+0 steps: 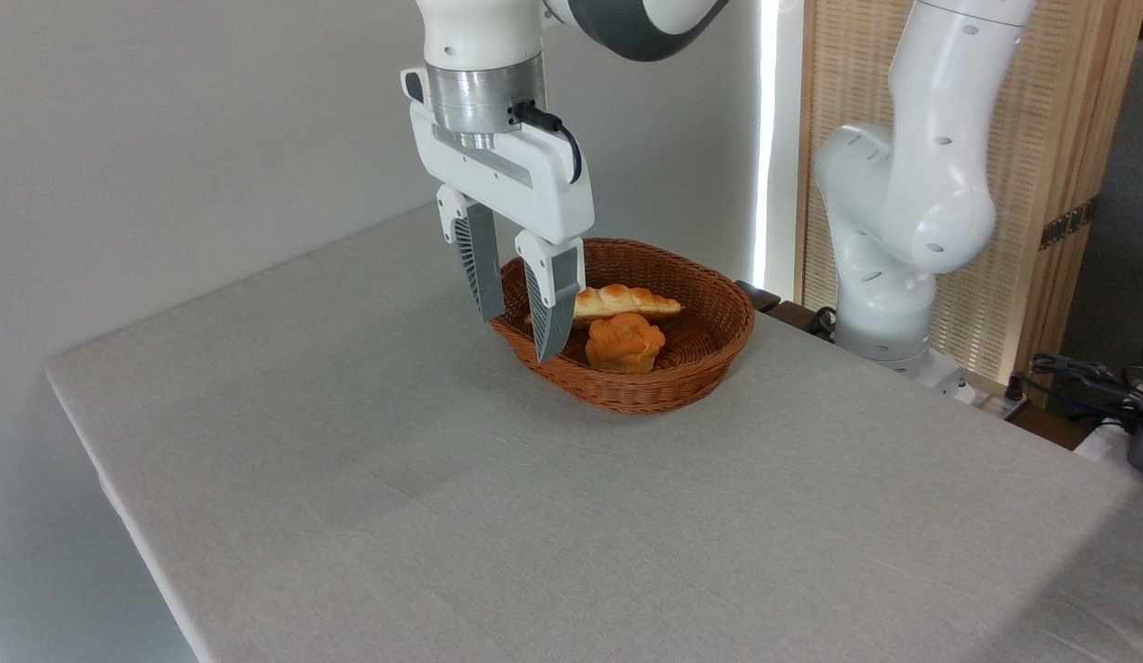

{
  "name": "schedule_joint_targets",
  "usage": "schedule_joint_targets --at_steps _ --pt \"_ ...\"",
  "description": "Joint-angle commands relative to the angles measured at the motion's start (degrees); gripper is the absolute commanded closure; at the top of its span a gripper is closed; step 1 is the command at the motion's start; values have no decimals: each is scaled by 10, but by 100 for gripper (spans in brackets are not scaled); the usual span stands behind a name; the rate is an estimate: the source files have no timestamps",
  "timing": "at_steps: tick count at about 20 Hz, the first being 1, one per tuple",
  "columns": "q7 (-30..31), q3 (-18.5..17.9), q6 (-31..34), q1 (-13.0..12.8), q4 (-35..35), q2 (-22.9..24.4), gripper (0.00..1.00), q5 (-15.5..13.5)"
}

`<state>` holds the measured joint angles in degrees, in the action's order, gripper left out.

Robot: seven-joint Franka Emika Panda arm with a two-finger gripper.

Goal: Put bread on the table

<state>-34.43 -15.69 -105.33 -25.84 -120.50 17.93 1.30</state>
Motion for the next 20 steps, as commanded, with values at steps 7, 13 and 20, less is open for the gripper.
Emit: schedule_joint_targets --at_steps 7,13,20 --pt "-55 -38 10 -6 35 -2 0 -31" --pt "-56 -39 31 -6 40 -3 0 -28" --pt "-55 -42 36 -5 54 -5 0 -28"
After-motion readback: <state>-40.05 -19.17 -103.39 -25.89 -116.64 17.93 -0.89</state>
